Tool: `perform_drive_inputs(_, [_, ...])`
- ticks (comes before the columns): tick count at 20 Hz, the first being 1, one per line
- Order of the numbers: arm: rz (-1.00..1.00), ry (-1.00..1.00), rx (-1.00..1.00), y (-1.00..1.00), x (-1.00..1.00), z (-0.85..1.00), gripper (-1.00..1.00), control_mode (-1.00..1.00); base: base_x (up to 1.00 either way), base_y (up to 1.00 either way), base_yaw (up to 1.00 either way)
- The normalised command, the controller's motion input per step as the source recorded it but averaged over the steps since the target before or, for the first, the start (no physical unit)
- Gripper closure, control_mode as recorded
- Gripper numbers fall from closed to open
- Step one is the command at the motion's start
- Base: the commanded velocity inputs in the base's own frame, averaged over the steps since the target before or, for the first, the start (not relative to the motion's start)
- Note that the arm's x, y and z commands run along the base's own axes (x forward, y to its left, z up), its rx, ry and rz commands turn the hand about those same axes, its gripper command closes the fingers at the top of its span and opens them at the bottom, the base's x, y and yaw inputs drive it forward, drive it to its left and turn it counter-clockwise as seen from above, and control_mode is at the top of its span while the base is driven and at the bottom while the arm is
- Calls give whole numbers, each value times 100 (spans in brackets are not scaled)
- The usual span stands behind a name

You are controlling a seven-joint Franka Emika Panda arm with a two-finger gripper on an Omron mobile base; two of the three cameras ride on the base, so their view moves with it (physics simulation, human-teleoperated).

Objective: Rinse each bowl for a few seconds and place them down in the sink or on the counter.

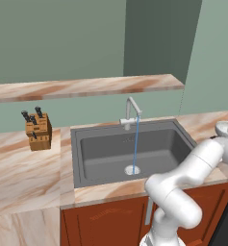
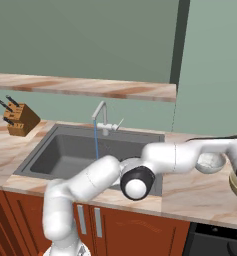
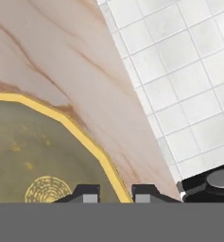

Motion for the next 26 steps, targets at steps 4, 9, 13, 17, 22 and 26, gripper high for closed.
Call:
perform_drive_inputs(4, [1, -34, -22, 64, -52, 61, 100, -100, 0, 0, 0])
perform_drive_inputs(9, [3, -34, -27, 70, -41, 52, 100, -100, 0, 0, 0])
perform_drive_inputs(13, [5, -28, -32, 76, -43, 36, 100, -100, 0, 0, 0])
perform_drive_inputs(17, [6, -22, -33, 83, -40, 19, 100, -100, 0, 0, 0])
perform_drive_inputs(22, [10, -5, -30, 82, -35, 45, 100, -100, 0, 0, 0])
perform_drive_inputs(26, [23, 11, -29, 52, -26, 81, 100, -100, 0, 0, 0])
